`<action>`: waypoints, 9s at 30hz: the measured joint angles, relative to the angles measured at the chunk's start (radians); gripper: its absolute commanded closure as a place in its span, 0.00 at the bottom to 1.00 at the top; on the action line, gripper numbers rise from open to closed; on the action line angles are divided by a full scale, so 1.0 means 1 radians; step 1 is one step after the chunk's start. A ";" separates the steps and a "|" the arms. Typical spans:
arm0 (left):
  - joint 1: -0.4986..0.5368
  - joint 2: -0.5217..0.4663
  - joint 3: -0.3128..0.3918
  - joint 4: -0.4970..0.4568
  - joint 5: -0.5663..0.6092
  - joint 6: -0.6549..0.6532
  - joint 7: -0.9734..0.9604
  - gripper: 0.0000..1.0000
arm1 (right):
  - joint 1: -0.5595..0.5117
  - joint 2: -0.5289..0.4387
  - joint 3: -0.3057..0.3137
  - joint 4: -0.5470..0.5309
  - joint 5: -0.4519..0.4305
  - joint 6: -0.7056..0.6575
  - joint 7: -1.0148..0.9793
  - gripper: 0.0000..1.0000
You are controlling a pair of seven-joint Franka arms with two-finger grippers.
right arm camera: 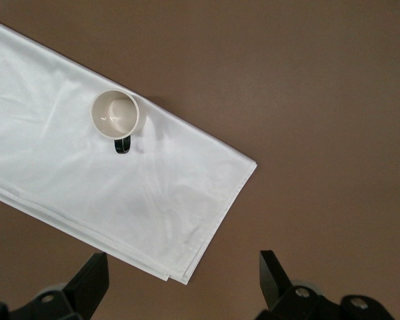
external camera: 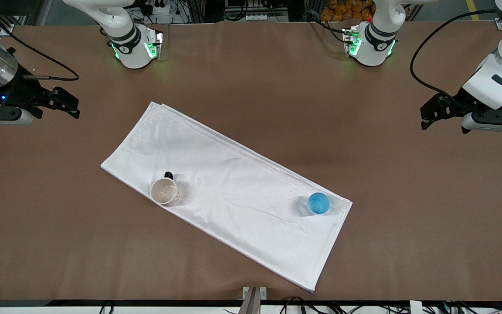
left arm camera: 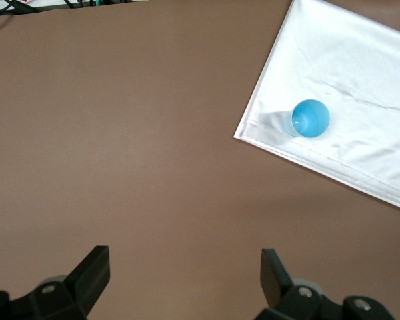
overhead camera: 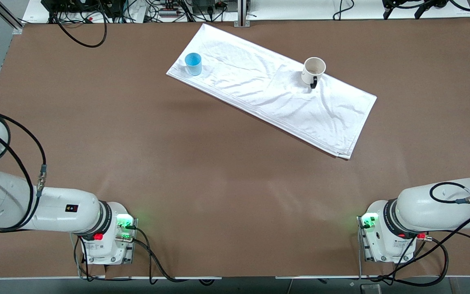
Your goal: Place blue cup into white mug on table
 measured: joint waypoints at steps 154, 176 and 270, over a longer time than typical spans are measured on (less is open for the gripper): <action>-0.015 0.325 -0.006 -0.276 -0.028 0.500 -0.029 1.00 | 0.982 0.788 0.056 0.165 -0.187 0.708 1.099 1.00; -0.020 0.257 -0.013 -0.382 -0.009 0.503 -0.030 1.00 | 0.995 0.789 0.033 0.246 -0.216 0.679 1.099 0.00; -0.097 0.414 -0.417 -0.259 0.110 0.381 -0.767 0.00 | -0.059 0.056 0.028 0.102 -0.025 0.024 -0.120 0.00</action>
